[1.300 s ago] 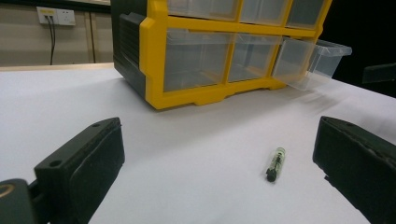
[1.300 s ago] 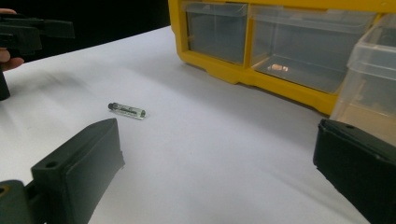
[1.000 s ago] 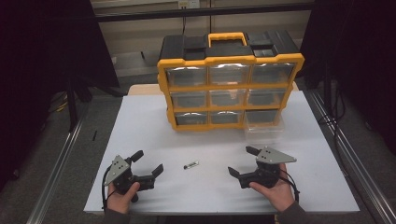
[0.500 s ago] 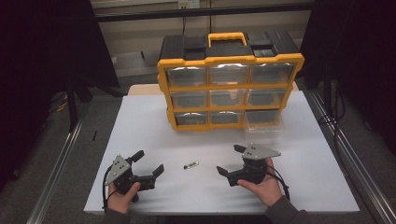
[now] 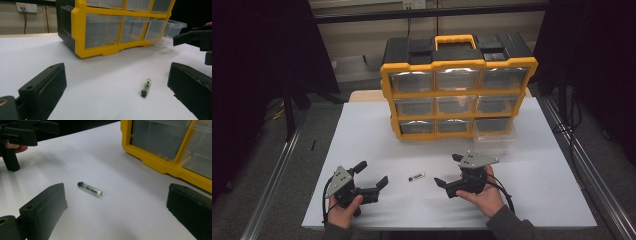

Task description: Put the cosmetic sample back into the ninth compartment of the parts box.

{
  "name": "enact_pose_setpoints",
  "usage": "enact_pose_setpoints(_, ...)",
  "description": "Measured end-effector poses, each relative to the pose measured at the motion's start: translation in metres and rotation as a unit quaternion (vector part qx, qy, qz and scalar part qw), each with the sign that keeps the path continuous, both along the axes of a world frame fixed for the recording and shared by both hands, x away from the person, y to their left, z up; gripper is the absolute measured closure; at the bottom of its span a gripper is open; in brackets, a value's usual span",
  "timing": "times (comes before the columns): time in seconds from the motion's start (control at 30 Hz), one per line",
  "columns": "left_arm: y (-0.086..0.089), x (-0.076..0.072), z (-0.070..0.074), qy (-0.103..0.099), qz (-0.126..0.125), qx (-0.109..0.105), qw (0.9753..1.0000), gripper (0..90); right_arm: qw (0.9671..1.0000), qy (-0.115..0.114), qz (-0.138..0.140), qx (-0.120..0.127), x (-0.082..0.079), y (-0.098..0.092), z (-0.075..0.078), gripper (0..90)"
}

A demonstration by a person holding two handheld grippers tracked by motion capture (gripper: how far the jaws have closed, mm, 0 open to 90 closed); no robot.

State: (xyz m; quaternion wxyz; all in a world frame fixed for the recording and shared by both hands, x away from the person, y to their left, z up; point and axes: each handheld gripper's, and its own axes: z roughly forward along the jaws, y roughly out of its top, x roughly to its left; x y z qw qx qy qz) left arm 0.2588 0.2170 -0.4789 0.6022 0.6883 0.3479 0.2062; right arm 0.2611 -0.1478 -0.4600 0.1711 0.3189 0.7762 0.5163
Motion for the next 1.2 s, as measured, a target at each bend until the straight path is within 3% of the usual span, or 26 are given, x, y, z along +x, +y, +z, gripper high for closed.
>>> enact_pose_setpoints(0.77, -0.001, 0.001, 0.000, 0.001, -0.006, 0.003, 1.0000, 2.3, 0.9987, 0.021, 0.030, -0.036, 0.016, 0.029, -0.004, 2.5)
enact_pose_setpoints(1.2, -0.002, 0.002, -0.001, 0.002, -0.006, -0.001, 1.0000, 2.3, 0.9973, 0.044, 0.037, -0.045, 0.025, 0.034, -0.010, 6.1)
